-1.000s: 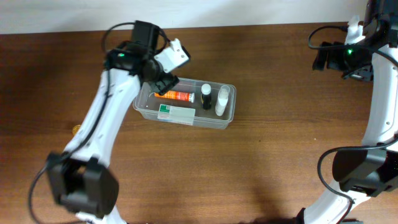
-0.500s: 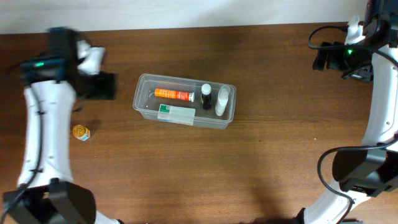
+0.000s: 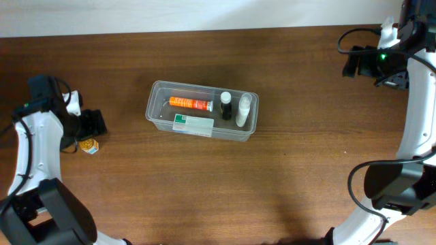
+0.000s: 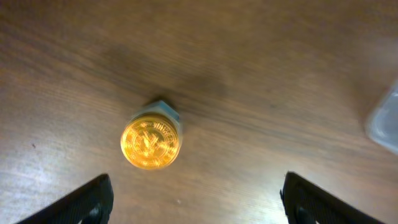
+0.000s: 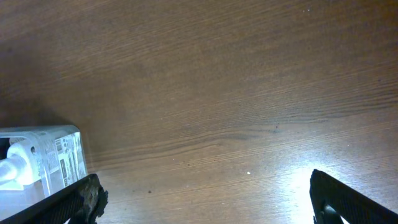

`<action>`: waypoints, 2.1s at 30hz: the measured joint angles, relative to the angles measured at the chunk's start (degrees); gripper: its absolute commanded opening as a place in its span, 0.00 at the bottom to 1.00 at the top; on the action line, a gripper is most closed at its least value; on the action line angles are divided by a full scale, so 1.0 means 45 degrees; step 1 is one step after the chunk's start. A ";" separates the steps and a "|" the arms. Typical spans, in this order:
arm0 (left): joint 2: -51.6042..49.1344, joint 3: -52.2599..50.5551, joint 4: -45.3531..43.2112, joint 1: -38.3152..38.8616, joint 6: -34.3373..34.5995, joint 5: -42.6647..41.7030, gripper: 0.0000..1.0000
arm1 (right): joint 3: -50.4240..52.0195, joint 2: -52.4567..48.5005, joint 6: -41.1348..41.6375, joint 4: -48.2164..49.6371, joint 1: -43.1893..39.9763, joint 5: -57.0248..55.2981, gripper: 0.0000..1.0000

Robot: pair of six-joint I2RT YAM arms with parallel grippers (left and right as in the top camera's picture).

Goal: Pack container
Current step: 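Open the left gripper and move it to the small jar, then grasp the small orange-lidded jar with the left gripper, then carry the jar into the container's left end and release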

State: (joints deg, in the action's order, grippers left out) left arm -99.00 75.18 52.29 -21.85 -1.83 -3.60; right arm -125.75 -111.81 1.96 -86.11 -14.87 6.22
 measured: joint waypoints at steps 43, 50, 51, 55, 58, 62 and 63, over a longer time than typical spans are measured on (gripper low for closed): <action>-0.2725 0.0112 -0.2011 -0.0486 0.0102 -0.2210 0.33 | 0.0000 0.0000 -0.0010 0.0000 0.0000 0.0000 0.98; -0.2739 0.3589 -0.0010 0.1093 -0.0792 -0.2594 0.34 | 0.0000 0.0000 0.0000 0.0000 0.0000 0.0000 0.98; -0.2739 0.4095 0.0243 0.1384 -0.0981 -0.2613 0.34 | 0.0000 0.0000 -0.0005 0.0000 0.0000 0.0000 0.98; -0.2739 0.5814 0.0865 0.2725 -0.1710 -0.2720 0.34 | 0.0000 0.0000 -0.0010 0.0000 0.0000 0.0000 0.98; -0.2739 0.6620 0.0874 0.3871 -0.2181 -0.2754 0.34 | 0.0000 0.0000 -0.0010 0.0000 0.0000 0.0000 0.98; -0.2739 0.6785 0.0967 0.5149 -0.2647 -0.2506 0.34 | 0.0000 0.0000 -0.0010 0.0000 0.0000 0.0000 0.98; -0.2759 0.6785 0.1083 0.5464 -0.2705 -0.2365 0.34 | 0.0000 0.0000 -0.0005 0.0000 0.0000 0.0000 0.98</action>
State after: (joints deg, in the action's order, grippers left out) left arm -111.42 105.71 57.17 2.74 -14.00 -14.24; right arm -125.75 -111.81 1.93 -86.11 -14.87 6.22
